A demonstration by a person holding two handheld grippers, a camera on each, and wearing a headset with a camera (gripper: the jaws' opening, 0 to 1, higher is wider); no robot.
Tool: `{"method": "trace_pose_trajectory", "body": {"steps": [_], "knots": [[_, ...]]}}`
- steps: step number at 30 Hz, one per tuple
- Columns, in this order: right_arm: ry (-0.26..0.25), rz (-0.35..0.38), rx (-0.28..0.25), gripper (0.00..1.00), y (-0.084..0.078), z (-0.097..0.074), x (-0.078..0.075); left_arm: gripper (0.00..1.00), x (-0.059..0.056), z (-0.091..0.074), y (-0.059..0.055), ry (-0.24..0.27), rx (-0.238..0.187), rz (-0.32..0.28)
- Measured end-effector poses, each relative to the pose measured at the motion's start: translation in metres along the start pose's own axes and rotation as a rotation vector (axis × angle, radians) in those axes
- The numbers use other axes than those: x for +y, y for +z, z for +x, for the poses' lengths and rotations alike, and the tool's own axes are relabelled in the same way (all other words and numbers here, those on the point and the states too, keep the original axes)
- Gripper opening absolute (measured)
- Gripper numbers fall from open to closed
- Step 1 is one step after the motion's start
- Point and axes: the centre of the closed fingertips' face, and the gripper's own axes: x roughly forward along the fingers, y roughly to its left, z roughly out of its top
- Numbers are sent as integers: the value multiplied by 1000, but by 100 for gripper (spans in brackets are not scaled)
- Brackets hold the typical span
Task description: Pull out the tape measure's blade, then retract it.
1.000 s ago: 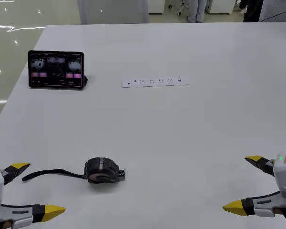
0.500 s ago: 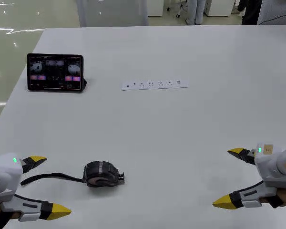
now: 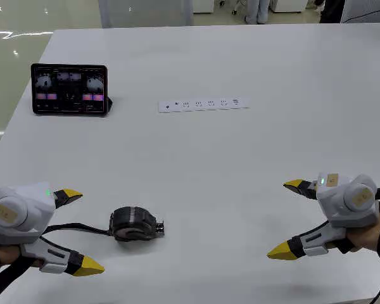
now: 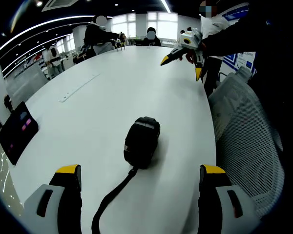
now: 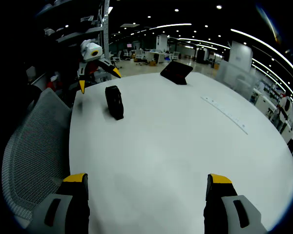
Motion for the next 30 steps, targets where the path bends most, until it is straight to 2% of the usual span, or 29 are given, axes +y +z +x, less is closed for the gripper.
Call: {"method": "trace_pose_trajectory", "body": {"steps": [10,17,20,22,27,30], "knots": [[29,-35,-13,100,16,15,0,99,5,14,18,-40,26,50],[52,-49,-9,100,22,32,2,96,5,31,24,-60,41,54],[60,-56,-15,100,28,41,4,95,11,37,18,-22,110,120],[67,-61,-21,100,32,46,5,94,4,40,22,-59,91,114],[103,-103,-27,100,46,60,13,89,-4,47,24,-91,116,152],[115,-114,-28,100,54,70,16,86,-3,53,21,-95,162,203]]}}
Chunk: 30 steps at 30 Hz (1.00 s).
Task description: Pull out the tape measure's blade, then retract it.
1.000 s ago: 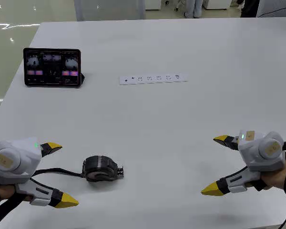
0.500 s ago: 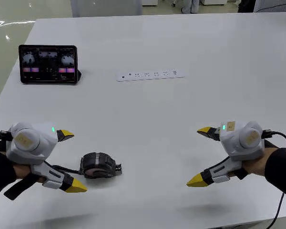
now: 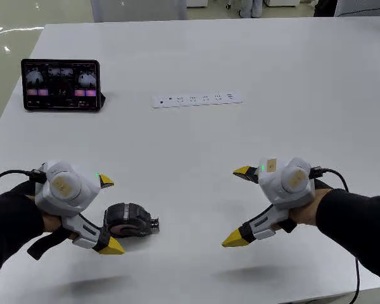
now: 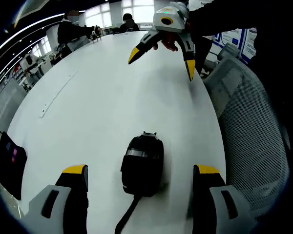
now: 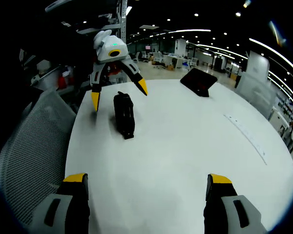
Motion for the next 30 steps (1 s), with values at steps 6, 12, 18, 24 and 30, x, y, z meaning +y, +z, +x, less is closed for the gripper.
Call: {"method": "trace_pose_trajectory", "body": {"steps": [6,12,18,24,30], "knots": [[19,3,-19,100,11,23,6,78,-5,12,-5,-44,63,43],[54,-18,-11,100,18,40,19,75,-5,15,-1,-64,53,39],[72,-23,-24,100,24,50,24,68,-3,15,2,-65,52,34],[78,-5,-37,100,31,54,23,63,-5,18,3,-78,62,38],[87,-38,-24,100,36,62,21,54,-8,23,2,-103,86,44]]}}
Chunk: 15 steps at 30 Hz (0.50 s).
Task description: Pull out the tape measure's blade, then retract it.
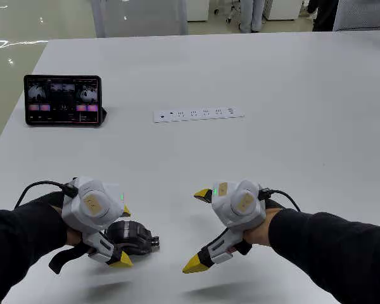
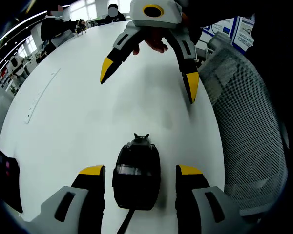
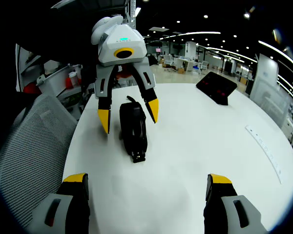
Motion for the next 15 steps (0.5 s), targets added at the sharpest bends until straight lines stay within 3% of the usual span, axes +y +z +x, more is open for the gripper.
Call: {"method": "trace_pose_trajectory", "body": {"steps": [2,5,6,15], "knots": [[3,5,-1,100,2,2,-2,47,-3,0,0,-19,5,-5],[9,-8,2,100,6,6,-2,35,10,0,-2,50,24,39],[13,-11,3,100,7,7,-2,33,4,2,-2,13,24,18],[38,-34,13,99,11,20,0,33,4,1,-1,18,-1,22]]}}
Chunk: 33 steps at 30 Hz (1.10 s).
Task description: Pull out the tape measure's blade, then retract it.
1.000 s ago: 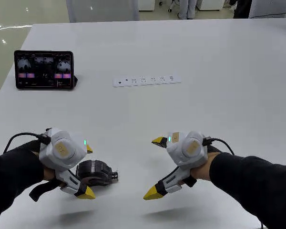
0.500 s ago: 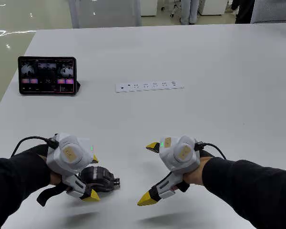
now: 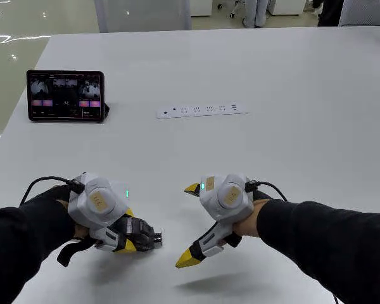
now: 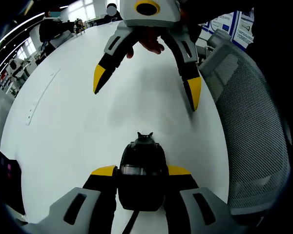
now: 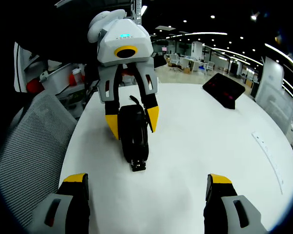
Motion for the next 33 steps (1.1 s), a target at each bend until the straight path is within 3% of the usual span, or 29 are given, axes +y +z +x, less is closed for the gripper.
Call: {"method": "trace_pose_trajectory", "body": {"steps": [1,3,4,6,13,33], "knots": [[2,7,-2,98,0,2,0,33,1,0,0,2,-2,-1],[-7,-4,1,81,0,5,-1,32,0,0,-1,10,-10,4],[-13,-13,3,79,-1,6,-2,32,0,0,0,13,-14,4],[-6,-4,2,81,-1,11,-3,32,1,0,0,16,-20,-1],[8,-29,0,70,5,20,-1,32,2,1,0,15,-35,-16],[77,-119,65,30,-1,43,14,33,4,2,0,15,-52,-27]]}}
